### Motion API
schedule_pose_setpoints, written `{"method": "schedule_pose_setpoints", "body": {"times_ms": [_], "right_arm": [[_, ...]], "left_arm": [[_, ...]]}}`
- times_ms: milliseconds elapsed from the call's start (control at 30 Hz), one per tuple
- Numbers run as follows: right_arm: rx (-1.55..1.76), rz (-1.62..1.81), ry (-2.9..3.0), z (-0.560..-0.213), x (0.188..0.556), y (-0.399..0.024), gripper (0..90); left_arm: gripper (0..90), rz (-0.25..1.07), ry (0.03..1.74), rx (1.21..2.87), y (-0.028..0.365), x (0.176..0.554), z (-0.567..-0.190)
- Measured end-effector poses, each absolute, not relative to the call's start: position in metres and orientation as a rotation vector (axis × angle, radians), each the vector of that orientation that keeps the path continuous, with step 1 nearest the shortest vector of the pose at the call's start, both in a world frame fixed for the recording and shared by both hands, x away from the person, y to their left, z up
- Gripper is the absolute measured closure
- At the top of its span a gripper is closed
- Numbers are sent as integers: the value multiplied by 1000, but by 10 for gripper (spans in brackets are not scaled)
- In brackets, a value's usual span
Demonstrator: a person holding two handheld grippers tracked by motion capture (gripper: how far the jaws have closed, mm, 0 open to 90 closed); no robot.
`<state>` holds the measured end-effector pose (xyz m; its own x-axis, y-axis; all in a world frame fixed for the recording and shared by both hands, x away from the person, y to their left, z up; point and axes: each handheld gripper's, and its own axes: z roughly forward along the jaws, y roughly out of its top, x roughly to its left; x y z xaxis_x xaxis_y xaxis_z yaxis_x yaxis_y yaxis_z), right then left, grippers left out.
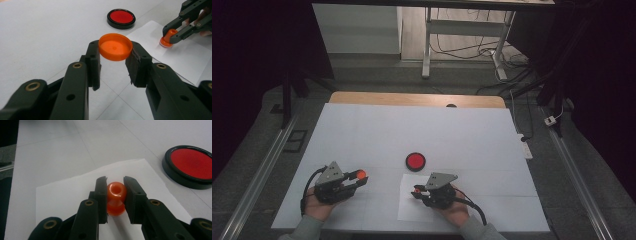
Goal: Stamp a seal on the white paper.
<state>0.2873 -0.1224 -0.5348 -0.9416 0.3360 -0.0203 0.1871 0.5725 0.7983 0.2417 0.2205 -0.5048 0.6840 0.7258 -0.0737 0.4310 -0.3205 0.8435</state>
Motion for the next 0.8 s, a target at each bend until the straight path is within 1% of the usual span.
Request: {"method": "schedule_pose_setpoints", "body": {"times_ms": [600,800], "right_arm": [[485,1345,2639,-533,291,-125,721],[572,1579,2517,-514,294,-139,721]], "left_arm": [[650,400,899,1961,221,242,-505],[650,399,897,1961,221,242,-505]]}}
